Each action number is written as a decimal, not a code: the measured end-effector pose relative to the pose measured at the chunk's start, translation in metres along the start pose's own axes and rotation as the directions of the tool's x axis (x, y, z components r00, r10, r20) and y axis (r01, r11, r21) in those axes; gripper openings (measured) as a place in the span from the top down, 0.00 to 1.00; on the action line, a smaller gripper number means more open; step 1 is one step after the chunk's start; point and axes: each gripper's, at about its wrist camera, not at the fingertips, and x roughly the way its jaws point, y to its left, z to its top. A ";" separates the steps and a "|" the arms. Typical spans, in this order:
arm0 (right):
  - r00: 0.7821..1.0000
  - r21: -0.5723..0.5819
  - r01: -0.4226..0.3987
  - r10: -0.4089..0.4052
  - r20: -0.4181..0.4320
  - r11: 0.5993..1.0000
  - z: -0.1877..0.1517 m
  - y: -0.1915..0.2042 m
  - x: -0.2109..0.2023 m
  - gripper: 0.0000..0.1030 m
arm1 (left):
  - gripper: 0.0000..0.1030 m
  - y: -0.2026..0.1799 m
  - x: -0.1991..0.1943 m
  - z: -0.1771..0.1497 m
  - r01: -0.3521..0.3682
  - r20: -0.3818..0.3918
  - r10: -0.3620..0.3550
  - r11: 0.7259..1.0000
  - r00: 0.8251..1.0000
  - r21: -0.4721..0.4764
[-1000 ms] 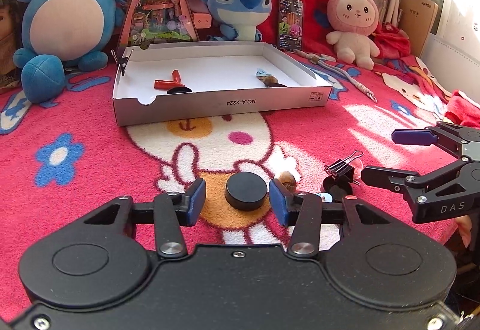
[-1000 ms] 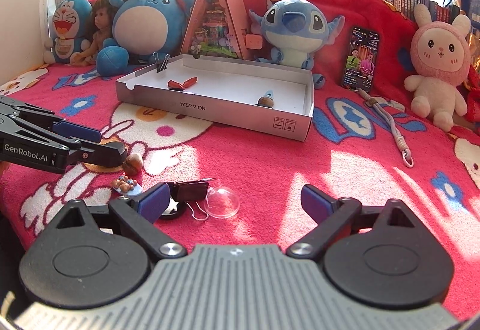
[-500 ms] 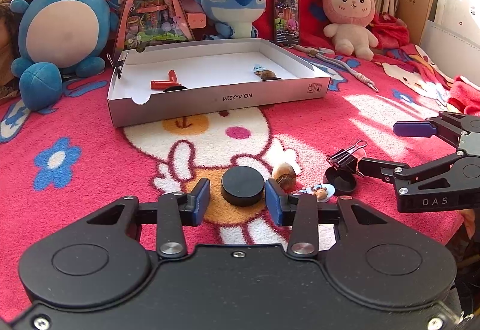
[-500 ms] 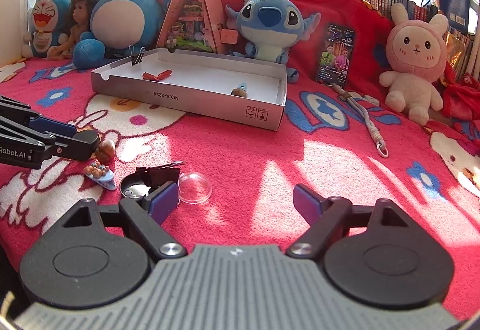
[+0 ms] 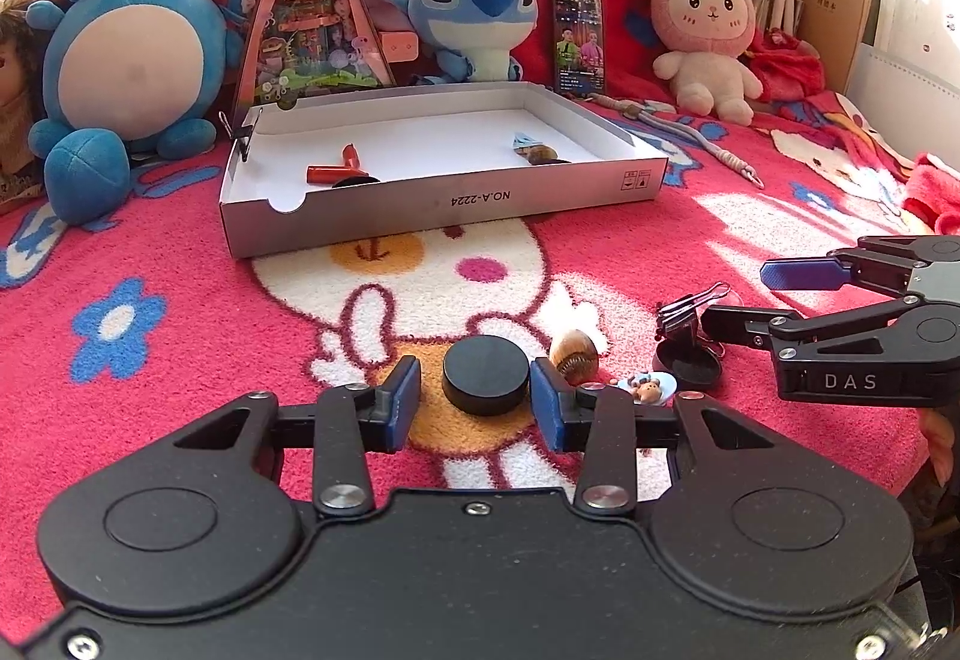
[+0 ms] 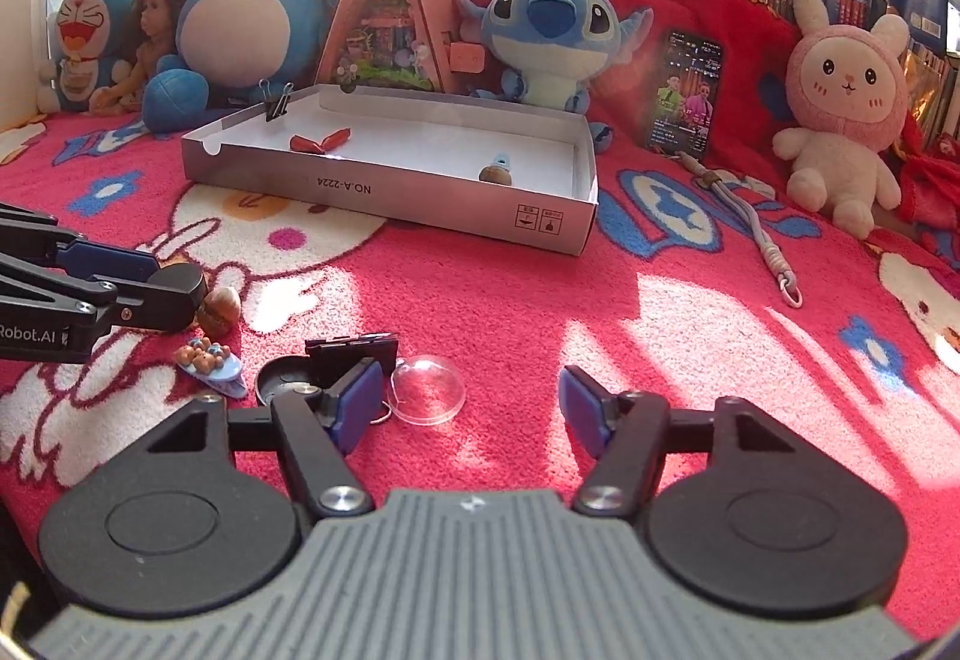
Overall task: Organize rigid objects
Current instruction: 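Grasp the black puck with the left tool while the right tool grasps the clear dome, then carry the puck with the left tool while the right tool carries the dome into the box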
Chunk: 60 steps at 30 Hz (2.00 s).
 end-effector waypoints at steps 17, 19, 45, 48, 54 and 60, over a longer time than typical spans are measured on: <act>1.000 -0.016 -0.010 0.010 -0.003 1.000 0.003 0.007 0.008 0.54 | 0.70 -0.002 0.011 0.001 -0.040 0.016 0.040 0.999 0.999 0.006; 1.000 -0.007 0.001 -0.001 -0.003 1.000 0.003 0.007 0.010 0.55 | 0.70 -0.003 0.012 0.001 -0.045 0.019 0.045 0.999 0.999 0.007; 0.999 0.122 0.001 -0.006 0.042 0.992 0.038 -0.014 0.013 0.67 | 0.70 0.029 0.015 0.052 -0.110 0.077 0.117 0.990 0.990 -0.092; 0.999 0.146 -0.013 0.006 0.043 0.989 0.050 -0.020 0.020 0.67 | 0.70 0.039 0.021 0.068 -0.100 0.089 0.111 0.987 0.990 -0.122; 0.999 0.185 -0.025 0.018 0.040 0.982 0.080 -0.030 0.039 0.67 | 0.70 0.058 0.039 0.100 -0.078 0.107 0.097 0.982 0.989 -0.174; 0.999 0.234 -0.038 0.030 0.035 0.971 0.114 -0.042 0.069 0.67 | 0.70 0.071 0.078 0.135 -0.044 0.081 0.062 0.977 0.995 -0.208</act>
